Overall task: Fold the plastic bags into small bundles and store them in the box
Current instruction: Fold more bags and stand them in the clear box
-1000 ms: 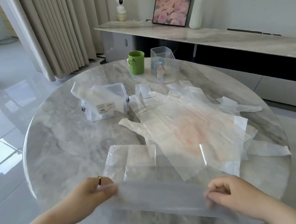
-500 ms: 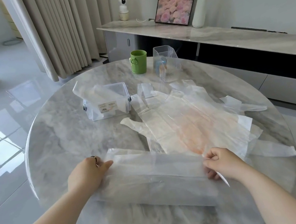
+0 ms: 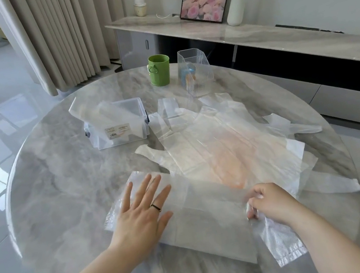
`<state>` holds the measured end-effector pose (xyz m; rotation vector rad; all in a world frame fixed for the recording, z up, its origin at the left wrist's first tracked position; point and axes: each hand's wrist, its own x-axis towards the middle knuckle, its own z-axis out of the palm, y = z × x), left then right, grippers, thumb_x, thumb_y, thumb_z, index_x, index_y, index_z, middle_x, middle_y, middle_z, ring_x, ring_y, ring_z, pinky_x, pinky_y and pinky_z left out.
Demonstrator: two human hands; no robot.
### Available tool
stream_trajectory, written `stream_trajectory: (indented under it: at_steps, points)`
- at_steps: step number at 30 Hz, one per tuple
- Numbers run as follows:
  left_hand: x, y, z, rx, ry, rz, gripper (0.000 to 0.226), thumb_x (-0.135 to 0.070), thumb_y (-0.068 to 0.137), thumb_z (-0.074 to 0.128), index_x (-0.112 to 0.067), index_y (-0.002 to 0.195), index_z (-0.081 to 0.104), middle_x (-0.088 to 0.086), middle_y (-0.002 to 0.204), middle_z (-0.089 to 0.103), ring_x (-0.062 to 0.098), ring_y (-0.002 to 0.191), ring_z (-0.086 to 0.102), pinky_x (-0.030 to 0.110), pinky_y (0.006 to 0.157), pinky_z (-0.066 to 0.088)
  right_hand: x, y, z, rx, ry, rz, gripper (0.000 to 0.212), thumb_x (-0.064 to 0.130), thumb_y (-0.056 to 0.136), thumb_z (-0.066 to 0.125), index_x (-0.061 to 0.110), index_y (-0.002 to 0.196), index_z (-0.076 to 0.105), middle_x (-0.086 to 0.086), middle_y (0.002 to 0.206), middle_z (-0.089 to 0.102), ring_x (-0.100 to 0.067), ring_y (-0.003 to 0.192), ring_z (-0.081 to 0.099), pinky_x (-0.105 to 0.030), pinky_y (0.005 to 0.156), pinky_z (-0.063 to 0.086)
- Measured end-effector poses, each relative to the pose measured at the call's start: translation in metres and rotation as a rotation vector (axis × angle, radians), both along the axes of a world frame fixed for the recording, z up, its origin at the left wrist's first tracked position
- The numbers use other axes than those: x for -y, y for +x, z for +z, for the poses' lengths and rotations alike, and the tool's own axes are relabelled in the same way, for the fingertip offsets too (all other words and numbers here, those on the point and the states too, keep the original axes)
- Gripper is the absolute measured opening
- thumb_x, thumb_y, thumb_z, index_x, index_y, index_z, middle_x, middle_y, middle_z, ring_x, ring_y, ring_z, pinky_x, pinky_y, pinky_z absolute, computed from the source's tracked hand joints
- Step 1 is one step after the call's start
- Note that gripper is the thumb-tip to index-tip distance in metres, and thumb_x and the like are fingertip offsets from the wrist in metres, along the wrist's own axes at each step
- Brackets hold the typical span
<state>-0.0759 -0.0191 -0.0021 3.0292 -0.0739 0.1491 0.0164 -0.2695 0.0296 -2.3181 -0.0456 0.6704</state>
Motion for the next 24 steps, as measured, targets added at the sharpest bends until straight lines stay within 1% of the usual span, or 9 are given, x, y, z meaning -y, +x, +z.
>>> stream_trajectory:
  at_steps: [4,6,8,11,14,16,19,22,24]
  points:
    - [0.001,0.005,0.000,-0.180,0.056,-0.014,0.078,-0.053,0.093,-0.007,-0.020,0.126,0.056,0.007,0.136,0.048,0.021,0.137,0.019,0.026,0.114,-0.015,0.000,0.000,-0.001,-0.017,-0.026,0.003,0.025,-0.010,0.081,0.041,0.008,0.068,0.053,0.007,0.036,0.055,-0.009,0.048,0.052,-0.013,0.043,0.035]
    - [0.002,0.007,-0.008,-0.159,0.030,-0.027,0.110,-0.072,0.061,-0.037,-0.022,0.145,0.016,-0.003,0.150,0.002,0.014,0.140,-0.014,0.014,0.098,-0.033,0.001,0.002,-0.004,-0.005,-0.065,-0.003,0.025,-0.005,0.080,0.046,0.010,0.060,0.045,0.008,0.036,0.056,-0.020,0.058,0.051,-0.022,0.050,0.032]
    - [0.001,0.006,-0.006,-0.259,0.033,-0.044,0.125,-0.071,0.031,-0.050,-0.026,0.141,-0.013,-0.017,0.137,-0.023,0.002,0.126,-0.030,0.012,0.085,-0.039,0.006,0.003,-0.003,0.004,-0.095,-0.014,0.029,0.001,0.080,0.052,0.014,0.056,0.044,0.009,0.036,0.056,-0.021,0.062,0.052,-0.025,0.057,0.034]
    - [0.000,0.006,-0.006,-0.307,0.027,-0.062,0.132,-0.071,0.026,-0.050,-0.028,0.145,-0.011,-0.018,0.142,-0.021,-0.001,0.124,-0.029,0.016,0.094,-0.034,0.022,0.009,0.005,0.018,-0.241,-0.030,0.024,0.011,0.080,0.059,0.014,0.059,0.047,0.003,0.055,0.061,-0.016,0.061,0.052,-0.025,0.056,0.034]
    - [0.002,0.005,-0.004,-0.308,-0.040,-0.022,0.134,-0.070,0.025,-0.051,-0.030,0.146,-0.010,-0.018,0.145,-0.018,-0.001,0.123,-0.029,0.020,0.098,-0.028,0.039,0.010,0.015,0.032,-0.483,-0.049,0.017,0.017,0.078,0.061,0.017,0.063,0.053,-0.005,0.085,0.065,-0.020,0.081,0.060,-0.025,0.064,0.039]
    - [0.003,0.005,-0.004,-0.319,-0.054,-0.023,0.133,-0.070,0.025,-0.050,-0.030,0.145,-0.010,-0.014,0.151,-0.016,-0.001,0.124,-0.029,0.020,0.098,-0.028,0.040,0.002,0.027,0.051,-0.675,-0.039,0.005,0.019,0.082,0.055,0.022,0.083,0.058,-0.003,0.107,0.063,-0.021,0.103,0.058,-0.027,0.078,0.041]
    - [0.007,0.002,-0.003,-0.321,-0.072,-0.032,0.134,-0.071,0.024,-0.050,-0.031,0.146,-0.009,-0.016,0.147,-0.019,-0.002,0.123,-0.028,0.020,0.096,-0.029,0.027,-0.015,0.033,0.306,-0.883,0.053,0.030,0.020,0.090,0.045,0.023,0.120,0.049,0.001,0.129,0.051,-0.022,0.123,0.043,-0.030,0.097,0.035]
    - [0.014,-0.002,-0.003,-0.317,-0.076,-0.045,0.136,-0.069,0.023,-0.051,-0.030,0.146,-0.009,-0.018,0.142,-0.022,-0.001,0.123,-0.029,0.019,0.095,-0.030,-0.011,-0.041,0.025,0.764,-0.522,0.200,0.035,0.013,0.081,0.059,0.008,0.115,0.059,-0.009,0.124,0.058,-0.031,0.118,0.053,-0.032,0.103,0.037]
    - [0.017,-0.003,-0.003,-0.317,-0.068,-0.049,0.135,-0.068,0.024,-0.052,-0.030,0.146,-0.009,-0.012,0.151,-0.018,-0.001,0.123,-0.029,0.020,0.095,-0.030,-0.042,-0.066,0.019,0.678,-0.365,0.440,0.053,0.022,0.088,0.053,0.010,0.138,0.039,-0.008,0.151,0.028,-0.025,0.140,0.027,-0.028,0.110,0.009]
